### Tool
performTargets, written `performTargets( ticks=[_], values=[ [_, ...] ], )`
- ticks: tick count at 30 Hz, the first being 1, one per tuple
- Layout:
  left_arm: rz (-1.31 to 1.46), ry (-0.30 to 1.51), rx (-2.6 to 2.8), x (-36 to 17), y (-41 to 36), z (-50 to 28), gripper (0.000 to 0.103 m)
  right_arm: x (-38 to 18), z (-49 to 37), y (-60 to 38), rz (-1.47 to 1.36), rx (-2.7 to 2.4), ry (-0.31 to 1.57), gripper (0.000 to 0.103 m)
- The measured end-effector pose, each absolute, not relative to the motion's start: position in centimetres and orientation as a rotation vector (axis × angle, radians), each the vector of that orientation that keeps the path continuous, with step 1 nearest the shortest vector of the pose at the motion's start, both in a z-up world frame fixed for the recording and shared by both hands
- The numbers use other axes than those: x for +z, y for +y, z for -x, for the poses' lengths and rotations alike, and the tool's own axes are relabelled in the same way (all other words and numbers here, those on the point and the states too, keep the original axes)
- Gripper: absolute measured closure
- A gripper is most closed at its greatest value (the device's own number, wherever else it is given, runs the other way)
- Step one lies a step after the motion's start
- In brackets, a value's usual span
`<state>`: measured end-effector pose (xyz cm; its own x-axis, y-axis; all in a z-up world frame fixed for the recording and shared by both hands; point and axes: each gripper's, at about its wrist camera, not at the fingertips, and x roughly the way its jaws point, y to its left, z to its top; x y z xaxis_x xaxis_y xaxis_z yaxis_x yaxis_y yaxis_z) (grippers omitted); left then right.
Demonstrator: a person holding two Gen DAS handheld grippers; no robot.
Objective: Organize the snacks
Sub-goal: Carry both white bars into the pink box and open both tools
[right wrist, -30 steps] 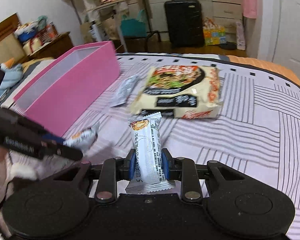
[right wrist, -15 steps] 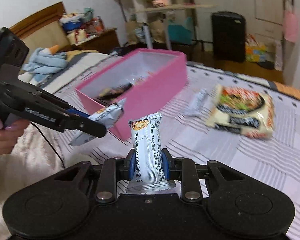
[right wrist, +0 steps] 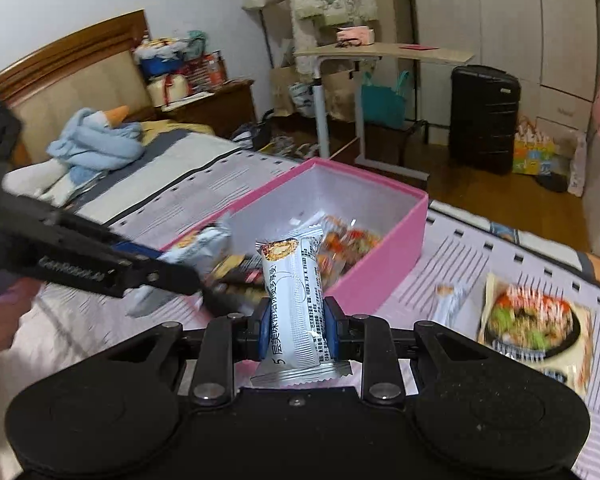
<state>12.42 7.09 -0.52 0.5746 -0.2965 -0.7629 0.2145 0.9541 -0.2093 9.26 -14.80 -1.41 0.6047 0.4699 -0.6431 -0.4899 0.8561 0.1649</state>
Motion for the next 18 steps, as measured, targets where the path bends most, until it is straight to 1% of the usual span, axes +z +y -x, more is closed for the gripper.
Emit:
performTargets(
  ticks=[5,7,10,15,16,17,18],
  values=[
    [0.154,0.917,-0.231,-2.5,9.4,-16.9,0.072,-3.2,-13.8,-11.6,0.005,0.516,0.792,0.072],
    [0.150,0.909,-0.209,-3.6,9.6,-18.6,0.072,-4.1,-15.1,-10.4,-0.016,0.508,0.823,0.072],
    [0.150,0.942,-0.174,-5.5,9.6,-20.9,0.072,-5.5,-16.4,-8.8,0.001,0.481,0.842,0.072],
    [0.179,0.968,-0.144,-7.4,10.1,-22.2,0.070,-7.0,-17.7,-8.0,-0.053,0.402,0.885,0.071],
    [0.187,0.965,-0.141,-7.7,10.2,-22.1,0.067,-7.2,-17.7,-7.9,-0.057,0.395,0.886,0.069],
    [0.201,0.961,-0.137,-7.7,10.3,-21.9,0.057,-7.2,-17.6,-7.8,-0.061,0.392,0.879,0.069],
    [0.214,0.954,-0.130,-7.7,10.4,-21.7,0.051,-7.3,-17.6,-7.7,-0.068,0.393,0.871,0.064]
  ],
)
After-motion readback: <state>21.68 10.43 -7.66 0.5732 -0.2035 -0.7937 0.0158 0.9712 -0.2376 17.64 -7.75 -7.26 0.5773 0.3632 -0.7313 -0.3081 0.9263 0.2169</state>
